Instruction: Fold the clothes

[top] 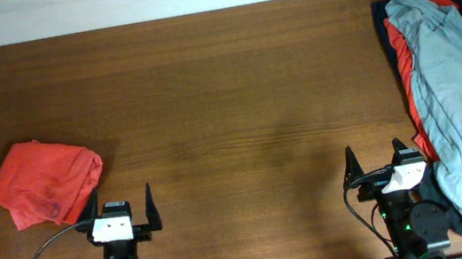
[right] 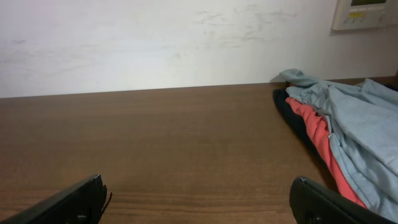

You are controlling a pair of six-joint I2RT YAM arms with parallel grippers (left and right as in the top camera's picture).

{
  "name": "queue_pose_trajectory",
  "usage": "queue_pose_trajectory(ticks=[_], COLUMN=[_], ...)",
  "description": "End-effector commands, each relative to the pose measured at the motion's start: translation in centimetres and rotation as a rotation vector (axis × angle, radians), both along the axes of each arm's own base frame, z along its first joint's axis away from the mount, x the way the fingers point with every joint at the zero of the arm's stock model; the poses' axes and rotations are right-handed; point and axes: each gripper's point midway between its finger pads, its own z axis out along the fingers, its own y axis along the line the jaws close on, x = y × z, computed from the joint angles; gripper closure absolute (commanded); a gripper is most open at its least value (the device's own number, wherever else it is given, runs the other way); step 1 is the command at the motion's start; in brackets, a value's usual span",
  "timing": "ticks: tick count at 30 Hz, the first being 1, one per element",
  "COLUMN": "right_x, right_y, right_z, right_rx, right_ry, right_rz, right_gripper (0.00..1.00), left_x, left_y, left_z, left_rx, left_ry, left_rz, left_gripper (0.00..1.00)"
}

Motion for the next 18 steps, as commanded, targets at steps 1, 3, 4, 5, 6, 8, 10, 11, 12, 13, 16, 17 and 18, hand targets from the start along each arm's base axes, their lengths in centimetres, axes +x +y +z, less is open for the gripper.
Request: queue_pose_trajectory(ticks=[1,3,4,5,6,8,10,11,12,13,16,17,18], right_x=[0.0,0.0,0.0,0.0,0.0,0.0,0.0,0.0,0.0,0.0,0.0,-0.1,-0.1], right_y=[-0.1,-0.1,-0.1,-0.1,-0.1,-0.1,0.0,0.1,0.1,0.2,0.8,1.3,1.9], right_z=[-0.2,-0.2,-0.2,-0.2,-0.2,-0.2,-0.2,-0.2,-0.2,-0.2,0.0,0.2,0.3], right_rx=[0.007,0.007,0.008,0.008,0.008,0.008,0.009,0.009,0.009,0.010,0.013,0.015,0.017], right_ry=[0.003,0.003,0.003,0.003,0.003,0.003,0.003,0.003,0.003,0.004,-0.003,-0.010,-0.014], right_rz=[-0.008,-0.008,-0.008,-0.008,-0.008,-0.008,0.000,0.001,0.004,0.007,0.045,0.073,0.110], right_gripper=[0.01,0.01,0.01,0.01,0.01,0.01,0.01,0.01,0.01,0.01,0.01,0.01,0.01], left_x=[0.0,0.0,0.0,0.0,0.0,0.0,0.0,0.0,0.0,0.0,0.0,0.0,0.0], left_y=[0.2,0.2,0.2,0.2,0.2,0.2,0.2,0.2,0.2,0.2,0.2,0.2,0.2], left_z=[-0.1,-0.1,-0.1,-0.1,-0.1,-0.1,-0.1,-0.1,-0.1,-0.1,-0.1,-0.1,-0.1], left_rx=[0.001,0.001,0.001,0.002,0.001,0.002,0.001,0.001,0.001,0.000,0.000,0.001,0.001], left_ry=[0.004,0.004,0.004,0.004,0.004,0.003,0.003,0.003,0.003,0.003,0.003,0.003,0.003], left_rz=[0.012,0.012,0.012,0.012,0.012,0.012,0.010,0.008,0.008,0.008,0.008,0.009,0.012], left_gripper=[0.01,0.01,0.01,0.01,0.01,0.01,0.01,0.01,0.01,0.00,0.01,0.01,0.01])
